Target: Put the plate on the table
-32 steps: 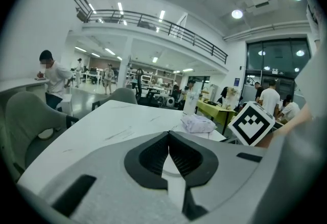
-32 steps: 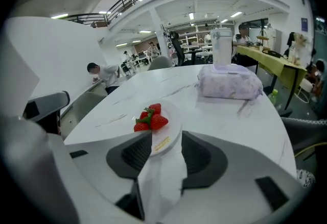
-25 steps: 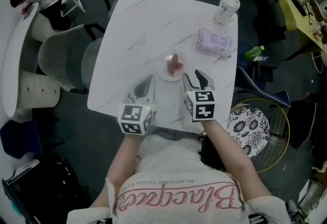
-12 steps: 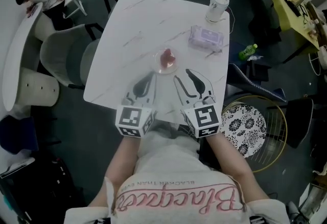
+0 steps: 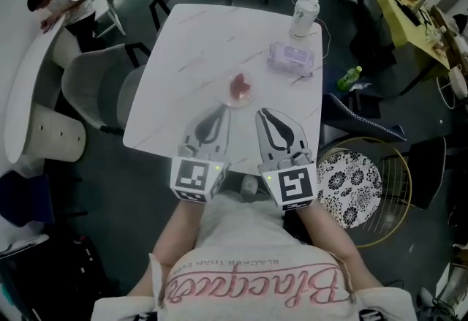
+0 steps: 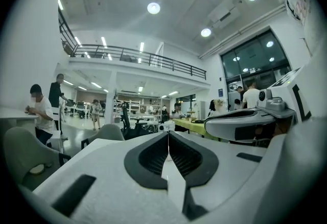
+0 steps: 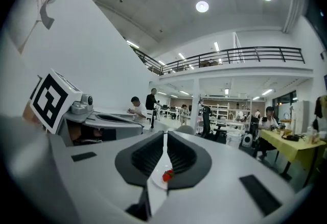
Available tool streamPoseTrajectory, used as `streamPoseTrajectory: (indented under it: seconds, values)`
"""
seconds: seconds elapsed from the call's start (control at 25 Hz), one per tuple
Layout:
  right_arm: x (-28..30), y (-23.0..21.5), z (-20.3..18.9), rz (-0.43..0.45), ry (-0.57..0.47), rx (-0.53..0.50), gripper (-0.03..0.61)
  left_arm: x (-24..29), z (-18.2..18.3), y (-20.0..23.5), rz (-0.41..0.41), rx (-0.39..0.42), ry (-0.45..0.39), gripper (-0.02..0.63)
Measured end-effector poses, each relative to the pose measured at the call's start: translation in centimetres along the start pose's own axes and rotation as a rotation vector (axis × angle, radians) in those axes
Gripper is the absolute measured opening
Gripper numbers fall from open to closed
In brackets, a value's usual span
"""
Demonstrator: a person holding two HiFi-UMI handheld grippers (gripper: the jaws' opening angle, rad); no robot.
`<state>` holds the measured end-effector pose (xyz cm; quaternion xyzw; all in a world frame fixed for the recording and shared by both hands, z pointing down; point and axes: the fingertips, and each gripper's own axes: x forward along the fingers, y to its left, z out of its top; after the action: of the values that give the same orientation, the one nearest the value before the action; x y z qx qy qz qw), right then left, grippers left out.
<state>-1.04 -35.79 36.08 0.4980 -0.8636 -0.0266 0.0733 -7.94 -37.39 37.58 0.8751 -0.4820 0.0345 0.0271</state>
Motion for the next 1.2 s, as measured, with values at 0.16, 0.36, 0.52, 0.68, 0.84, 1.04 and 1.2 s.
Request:
streamPoseTrajectory:
  seconds: [0.16, 0.36, 0.52, 0.68, 0.84, 1.04, 1.2]
  values:
    - [-0.4, 2.0, 0.8, -0.017, -0.010, 0.033, 0.018, -1.4, 0.8, -0.3, -0.029, 0.029, -0.018, 0.003]
    - [-1.4, 3.6, 1.4, -0.052, -0.009, 0.071, 0.017, -3.4, 1.8, -0.9, -0.054, 0.052, -0.038, 0.004]
    - [-2.6, 4.7, 1.6, -0.075, 0.000, 0.092, 0.015, -5.3, 1.9, -1.2, -0.066, 0.049, -0.045, 0.003]
    - [-3.8, 6.1, 2.3, -0.085, -0.017, 0.090, 0.015, -6.8, 2.1, -1.2, -0.068, 0.046, -0.059, 0.004]
    - [-4.7, 6.4, 1.6, -0.102, 0.005, 0.097, 0.009, -7.5, 2.1, -2.0, -0.075, 0.054, -0.067, 0.003]
    - [-5.2, 6.7, 1.7, -0.098, 0.007, 0.091, 0.008, -8.2, 2.3, -2.5, -0.078, 0.053, -0.072, 0.005]
    - [-5.5, 6.6, 1.6, -0.091, 0.000, 0.089, 0.008, -8.1, 2.4, -3.0, -0.076, 0.053, -0.081, 0.004]
